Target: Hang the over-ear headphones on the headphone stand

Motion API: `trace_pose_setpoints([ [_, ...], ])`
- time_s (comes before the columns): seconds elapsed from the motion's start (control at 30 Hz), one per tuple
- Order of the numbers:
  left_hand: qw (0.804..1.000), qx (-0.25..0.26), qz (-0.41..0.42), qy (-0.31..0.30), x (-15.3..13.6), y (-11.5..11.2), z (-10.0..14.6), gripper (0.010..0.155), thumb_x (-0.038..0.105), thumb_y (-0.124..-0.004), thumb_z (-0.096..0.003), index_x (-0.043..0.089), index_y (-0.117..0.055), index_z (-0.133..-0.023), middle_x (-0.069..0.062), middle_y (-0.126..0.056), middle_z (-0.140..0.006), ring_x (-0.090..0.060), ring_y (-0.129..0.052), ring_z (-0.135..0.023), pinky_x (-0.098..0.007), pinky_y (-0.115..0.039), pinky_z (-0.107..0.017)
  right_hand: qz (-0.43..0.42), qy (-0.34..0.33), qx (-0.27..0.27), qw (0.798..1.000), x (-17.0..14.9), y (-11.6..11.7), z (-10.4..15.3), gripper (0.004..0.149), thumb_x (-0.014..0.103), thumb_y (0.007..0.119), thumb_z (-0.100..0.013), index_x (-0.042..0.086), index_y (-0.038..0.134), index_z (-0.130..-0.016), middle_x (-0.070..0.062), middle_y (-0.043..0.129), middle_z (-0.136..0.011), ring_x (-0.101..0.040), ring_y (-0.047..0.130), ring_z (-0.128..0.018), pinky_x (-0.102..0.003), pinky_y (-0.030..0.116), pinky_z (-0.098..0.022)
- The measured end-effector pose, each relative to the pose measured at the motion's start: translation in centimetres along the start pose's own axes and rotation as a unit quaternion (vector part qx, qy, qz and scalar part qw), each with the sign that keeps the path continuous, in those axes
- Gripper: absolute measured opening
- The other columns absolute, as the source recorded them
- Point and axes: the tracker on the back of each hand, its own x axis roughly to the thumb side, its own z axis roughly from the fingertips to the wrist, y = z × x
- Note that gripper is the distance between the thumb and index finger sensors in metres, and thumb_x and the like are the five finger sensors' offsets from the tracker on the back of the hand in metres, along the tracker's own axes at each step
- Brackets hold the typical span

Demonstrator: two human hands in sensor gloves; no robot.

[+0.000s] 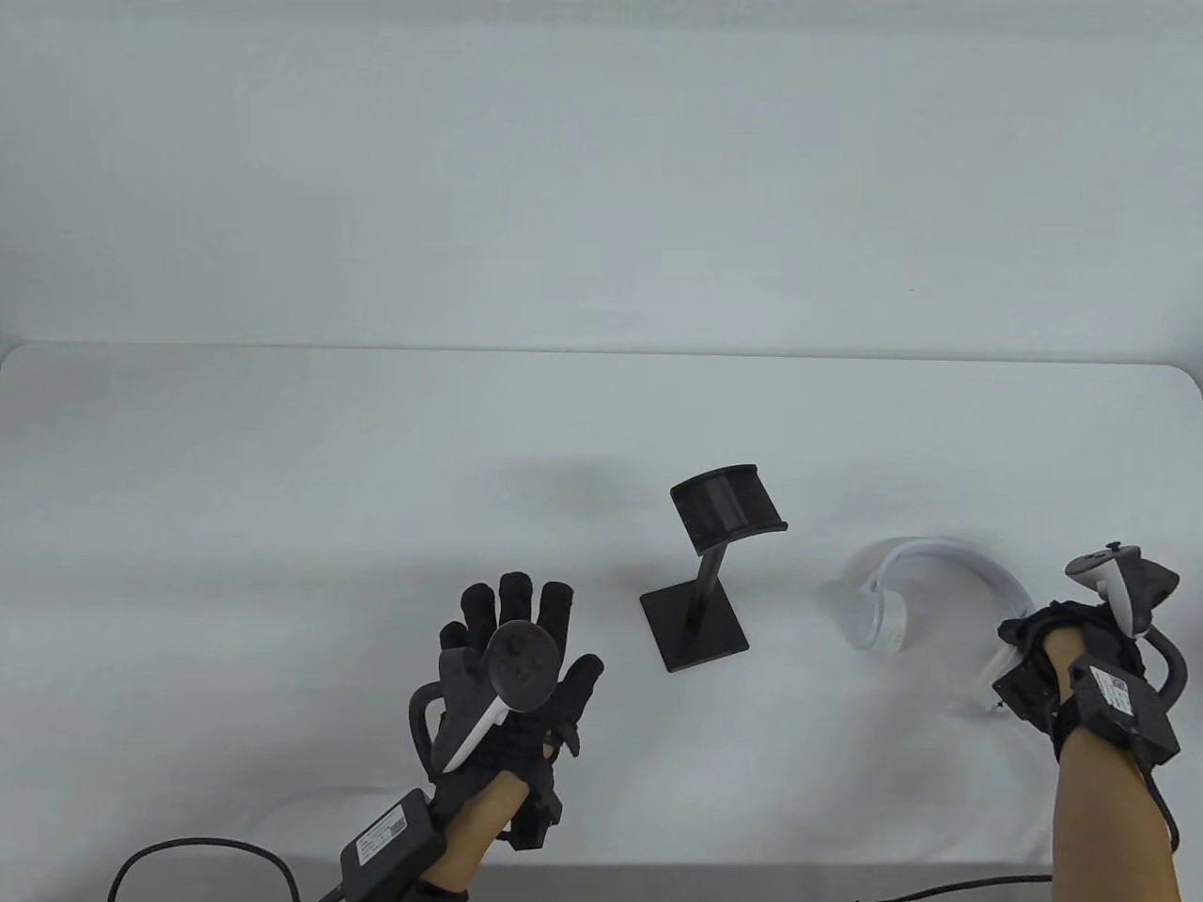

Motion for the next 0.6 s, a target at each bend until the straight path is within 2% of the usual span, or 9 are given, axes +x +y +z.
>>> trace_pose_setpoints([
  [0.37,1.0,-0.001,0.003,0.004,-0.1,0.1,-0.1,0.077,0.066,-0.06,-0.0434,0.046,-0.028,-0.11,0.004,-0.014,-0.118,-0.034,-0.004,-0.106,-0.06,-0.013,-0.071,-0.023,-0.017,0.007,1.0,-0.2,0.1,-0.3,0.046,0.056,0.079,-0.036,0.026,0.085,-0.07,0.002,0.097,-0.053,-0.011,0.099,-0.03,-0.036,0.085,-0.03],
  [0.6,1.0,0.004,0.016,-0.005,-0.1,0.3,-0.1,0.076,0.066,-0.06,-0.0434,0.046,-0.028,-0.11,0.004,-0.015,-0.118,-0.034,-0.005,-0.107,-0.06,-0.015,-0.072,-0.099,-0.065,-0.009,0.993,-2.2,-0.3,1.3,0.046,0.054,0.079,-0.035,0.024,0.086,-0.07,0.001,0.097,-0.052,-0.011,0.1,-0.03,-0.036,0.085,-0.029],
])
